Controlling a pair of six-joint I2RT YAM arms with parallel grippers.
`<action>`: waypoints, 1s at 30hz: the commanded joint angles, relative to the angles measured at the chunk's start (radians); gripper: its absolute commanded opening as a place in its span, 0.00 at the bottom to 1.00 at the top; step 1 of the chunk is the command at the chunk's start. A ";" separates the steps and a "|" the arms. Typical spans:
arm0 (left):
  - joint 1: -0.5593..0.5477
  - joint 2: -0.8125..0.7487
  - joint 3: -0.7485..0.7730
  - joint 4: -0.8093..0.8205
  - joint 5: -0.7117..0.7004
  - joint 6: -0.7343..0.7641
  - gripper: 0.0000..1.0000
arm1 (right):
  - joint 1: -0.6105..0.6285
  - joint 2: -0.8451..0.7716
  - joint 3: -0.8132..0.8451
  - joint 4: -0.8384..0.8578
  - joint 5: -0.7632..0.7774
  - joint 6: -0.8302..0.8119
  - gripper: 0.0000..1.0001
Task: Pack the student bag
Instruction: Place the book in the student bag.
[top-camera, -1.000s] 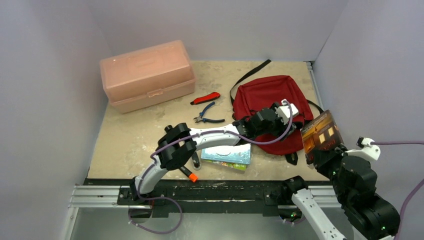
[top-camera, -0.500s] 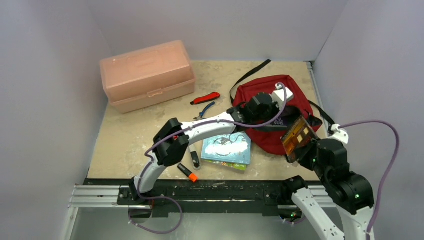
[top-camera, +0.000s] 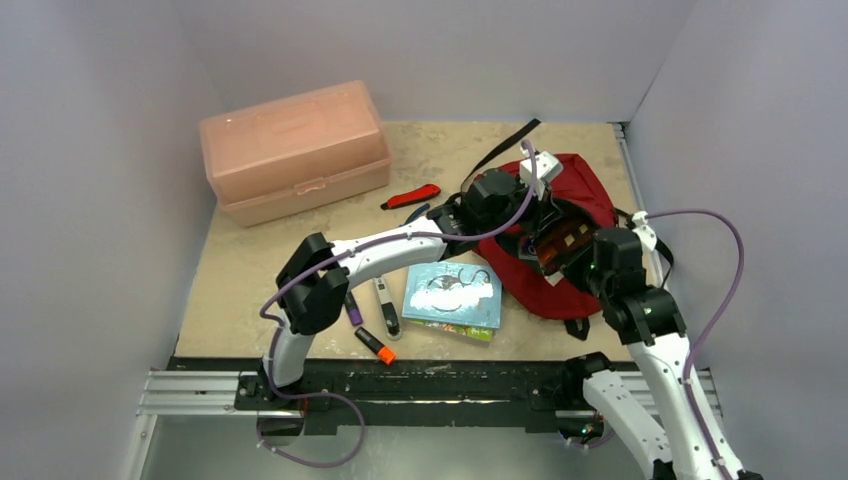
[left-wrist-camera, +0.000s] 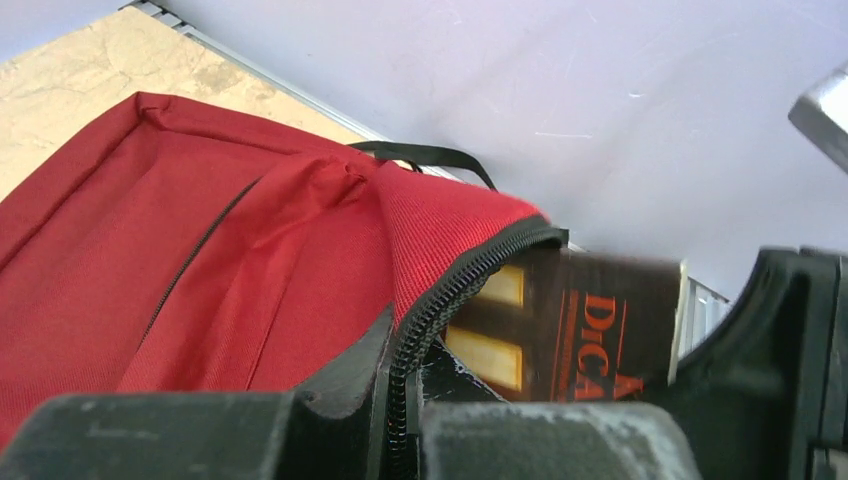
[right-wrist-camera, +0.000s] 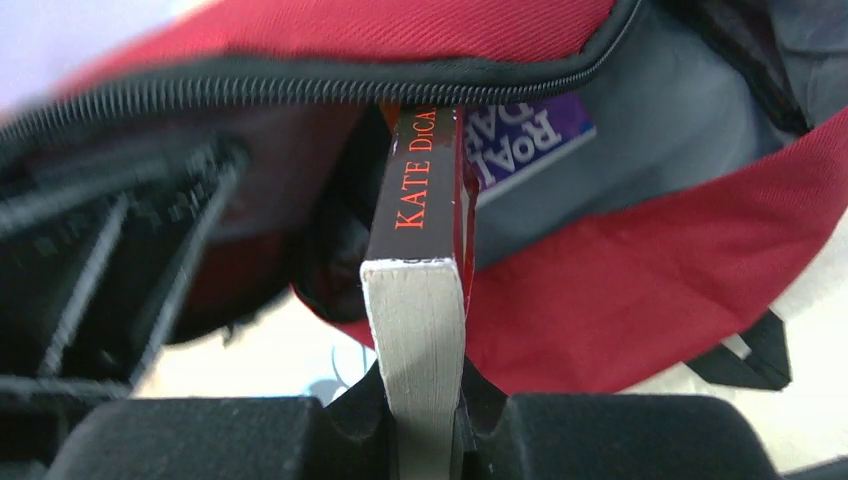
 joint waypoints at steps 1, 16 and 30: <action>0.009 -0.067 -0.017 0.137 0.059 -0.058 0.00 | -0.151 0.021 -0.013 0.261 -0.061 0.037 0.00; 0.013 -0.070 -0.062 0.211 0.259 0.065 0.00 | -0.362 -0.045 -0.671 1.309 -0.401 0.388 0.00; 0.033 -0.038 0.019 0.100 0.362 0.184 0.00 | -0.357 0.422 -0.676 1.636 -0.382 0.349 0.10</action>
